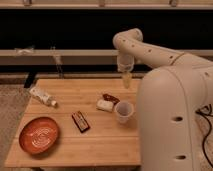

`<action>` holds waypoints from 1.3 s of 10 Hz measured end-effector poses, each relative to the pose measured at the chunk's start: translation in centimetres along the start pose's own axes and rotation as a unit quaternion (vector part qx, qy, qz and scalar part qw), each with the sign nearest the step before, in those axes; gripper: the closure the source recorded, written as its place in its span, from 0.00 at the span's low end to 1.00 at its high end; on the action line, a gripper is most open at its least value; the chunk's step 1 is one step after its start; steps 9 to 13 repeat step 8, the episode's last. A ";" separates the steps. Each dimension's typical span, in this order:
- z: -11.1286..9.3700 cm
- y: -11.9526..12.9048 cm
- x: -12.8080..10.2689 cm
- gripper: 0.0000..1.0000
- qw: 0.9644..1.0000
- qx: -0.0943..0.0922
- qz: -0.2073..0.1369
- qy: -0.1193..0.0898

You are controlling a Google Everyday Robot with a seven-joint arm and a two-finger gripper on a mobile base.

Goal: Move the arm in a circular motion

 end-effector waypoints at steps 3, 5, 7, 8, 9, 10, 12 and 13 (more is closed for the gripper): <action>0.4 -3.8 -5.7 0.20 0.999 0.007 -0.035 -0.014; 0.4 -4.2 -6.2 0.20 0.999 0.010 -0.039 -0.015; 0.4 -4.2 -6.3 0.20 0.999 0.009 -0.040 -0.014; 0.4 -4.2 -6.4 0.20 0.999 0.008 -0.039 -0.017; 0.4 -4.2 -6.4 0.20 0.999 0.008 -0.039 -0.017; 0.4 -4.2 -6.4 0.20 0.999 0.008 -0.039 -0.017; 0.4 -4.2 -6.4 0.20 0.999 0.008 -0.039 -0.017; 0.4 -4.2 -6.4 0.20 0.999 0.008 -0.039 -0.017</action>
